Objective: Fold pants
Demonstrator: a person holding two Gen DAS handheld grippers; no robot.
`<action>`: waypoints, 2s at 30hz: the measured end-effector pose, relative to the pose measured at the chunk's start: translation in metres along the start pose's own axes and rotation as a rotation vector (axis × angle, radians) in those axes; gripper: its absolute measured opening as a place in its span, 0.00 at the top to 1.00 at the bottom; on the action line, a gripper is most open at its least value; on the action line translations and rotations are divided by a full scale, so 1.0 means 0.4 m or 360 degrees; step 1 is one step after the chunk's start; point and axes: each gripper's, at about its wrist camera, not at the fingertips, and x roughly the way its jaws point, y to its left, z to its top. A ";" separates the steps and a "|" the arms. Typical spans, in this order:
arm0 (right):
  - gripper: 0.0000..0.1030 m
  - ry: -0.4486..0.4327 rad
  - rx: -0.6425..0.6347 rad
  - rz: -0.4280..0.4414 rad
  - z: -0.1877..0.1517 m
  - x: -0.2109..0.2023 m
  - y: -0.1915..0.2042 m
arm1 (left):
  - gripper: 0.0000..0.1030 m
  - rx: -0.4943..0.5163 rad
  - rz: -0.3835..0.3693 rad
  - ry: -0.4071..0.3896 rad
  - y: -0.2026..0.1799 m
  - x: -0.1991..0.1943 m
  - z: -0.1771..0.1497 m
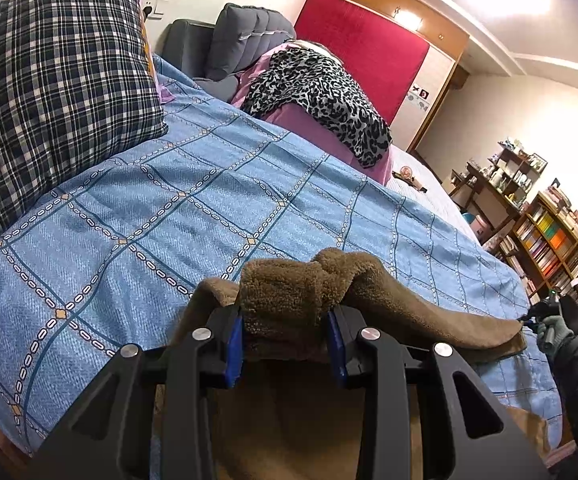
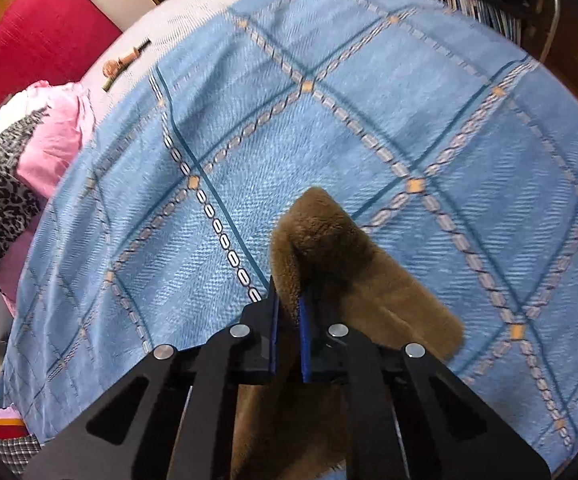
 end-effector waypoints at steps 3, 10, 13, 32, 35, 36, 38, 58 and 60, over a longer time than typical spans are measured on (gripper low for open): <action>0.93 -0.0059 0.0019 0.0040 -0.014 -0.093 -0.046 | 0.67 -0.0022 -0.0025 -0.0017 0.008 0.000 0.004; 0.93 -0.0163 0.0091 0.0170 -0.112 -0.336 -0.192 | 0.67 -0.0039 -0.0070 -0.0060 0.037 -0.016 0.018; 0.94 -0.0201 0.0129 0.0195 -0.188 -0.427 -0.277 | 0.67 -0.0045 -0.0118 -0.0078 0.053 -0.032 0.018; 0.94 -0.0298 0.0393 0.0171 -0.697 -0.624 -0.710 | 0.67 0.0044 -0.0214 -0.0106 0.132 -0.181 -0.086; 0.94 -0.0290 0.0428 0.0179 -0.734 -0.614 -0.756 | 0.67 0.0088 -0.0179 -0.0092 0.136 -0.194 -0.115; 0.94 -0.0283 0.0441 0.0175 -0.742 -0.606 -0.769 | 0.67 0.0101 -0.0156 -0.0071 0.137 -0.192 -0.128; 0.94 -0.0265 0.0476 0.0177 -0.756 -0.588 -0.788 | 0.67 0.0111 -0.0118 -0.0031 0.143 -0.184 -0.152; 0.68 -0.0359 0.0653 0.0311 -0.797 -0.578 -0.910 | 0.25 0.0119 0.0241 0.0231 0.254 -0.170 -0.229; 0.68 -0.0348 0.0667 0.0348 -0.794 -0.574 -0.914 | 0.25 0.0125 0.0261 0.0230 0.246 -0.169 -0.227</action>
